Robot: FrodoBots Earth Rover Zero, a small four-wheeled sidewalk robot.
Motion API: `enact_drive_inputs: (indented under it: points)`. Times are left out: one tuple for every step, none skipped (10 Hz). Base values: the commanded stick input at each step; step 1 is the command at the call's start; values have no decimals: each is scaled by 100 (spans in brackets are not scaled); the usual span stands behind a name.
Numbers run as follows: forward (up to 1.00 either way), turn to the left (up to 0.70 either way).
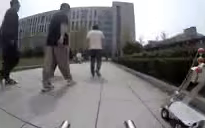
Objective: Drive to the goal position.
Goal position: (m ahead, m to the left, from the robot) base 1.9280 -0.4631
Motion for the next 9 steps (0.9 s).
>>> enact_drive_inputs:
  points:
    - [70,7]
    - [70,-1]
    - [70,-35]
    - [70,-35]
    - [70,-35]
    - [70,-35]
    - [70,-35]
    - [70,-35]
    - [70,-35]
